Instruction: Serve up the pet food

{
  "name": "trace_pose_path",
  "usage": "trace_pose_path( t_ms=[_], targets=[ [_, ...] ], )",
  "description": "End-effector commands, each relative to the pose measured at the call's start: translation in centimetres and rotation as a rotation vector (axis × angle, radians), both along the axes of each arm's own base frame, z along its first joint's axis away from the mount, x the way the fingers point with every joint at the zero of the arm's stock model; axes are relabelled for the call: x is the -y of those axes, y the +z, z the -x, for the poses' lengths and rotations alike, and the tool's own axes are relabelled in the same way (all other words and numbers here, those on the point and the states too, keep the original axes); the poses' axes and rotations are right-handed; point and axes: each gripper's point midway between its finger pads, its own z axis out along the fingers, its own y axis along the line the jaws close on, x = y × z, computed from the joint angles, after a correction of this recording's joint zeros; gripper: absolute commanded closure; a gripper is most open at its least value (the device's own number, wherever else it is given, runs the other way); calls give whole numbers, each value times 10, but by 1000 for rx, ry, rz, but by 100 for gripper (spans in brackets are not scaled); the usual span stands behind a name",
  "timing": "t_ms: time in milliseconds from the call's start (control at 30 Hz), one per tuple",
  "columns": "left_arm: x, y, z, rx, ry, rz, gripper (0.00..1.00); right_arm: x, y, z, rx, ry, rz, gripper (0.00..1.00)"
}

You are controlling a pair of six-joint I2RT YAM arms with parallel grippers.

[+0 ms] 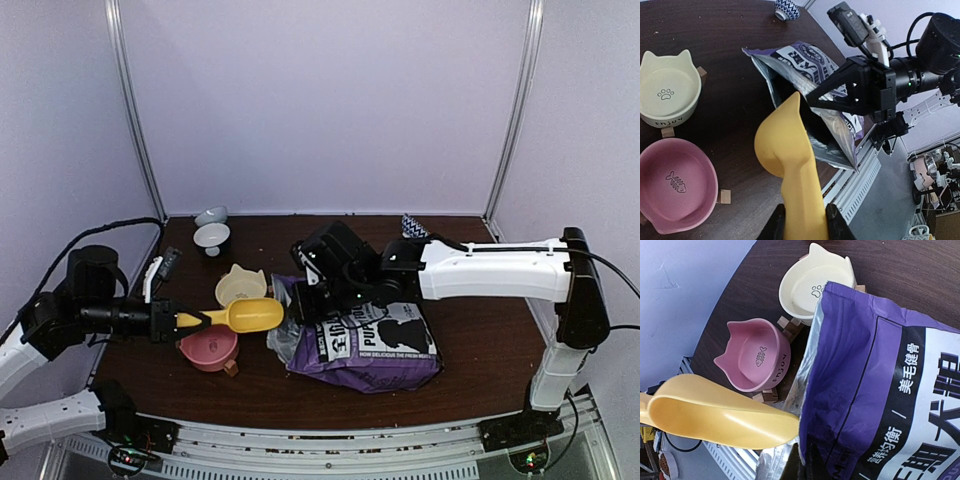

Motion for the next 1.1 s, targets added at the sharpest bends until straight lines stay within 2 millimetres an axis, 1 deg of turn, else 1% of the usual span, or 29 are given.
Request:
trace_pose_path(
  t_ms=[0,67,100,200,300,400,500,533,600,667,733,800,867,967,1067],
  targets=[
    [18,8,-8,36,-68,17,84,6,35,-2,64,3,-42,100],
    [23,2,-15,29,-77,-15,84,6,47,2,80,21,-60,100],
    [27,-4,-20,17,-88,-28,84,6,57,4,92,32,-75,100],
    [45,-9,-34,39,-105,-23,85,5,79,13,124,65,-107,100],
    [57,-16,-60,100,-38,-83,89,7,98,18,144,81,-141,100],
    [69,-19,-86,199,49,-181,90,10,111,21,155,83,-173,100],
    [98,-13,-104,305,84,-210,90,12,115,22,158,78,-196,100],
    [110,-9,-109,334,94,-204,90,12,115,22,159,77,-194,100],
    [128,-9,-119,369,115,-202,91,12,112,22,156,76,-190,100],
    [135,-15,-131,392,176,-243,92,13,112,22,156,75,-195,100],
    [138,-27,-142,407,227,-311,92,14,111,24,151,71,-204,100],
    [145,-38,-143,397,198,-347,92,17,111,23,155,62,-208,100],
    [157,-48,-135,369,121,-353,92,20,111,22,154,58,-209,100],
    [170,-66,-112,327,-34,-346,92,22,114,21,149,60,-227,100],
    [179,-83,-83,281,-221,-341,92,26,113,16,140,52,-240,100]
  ],
)
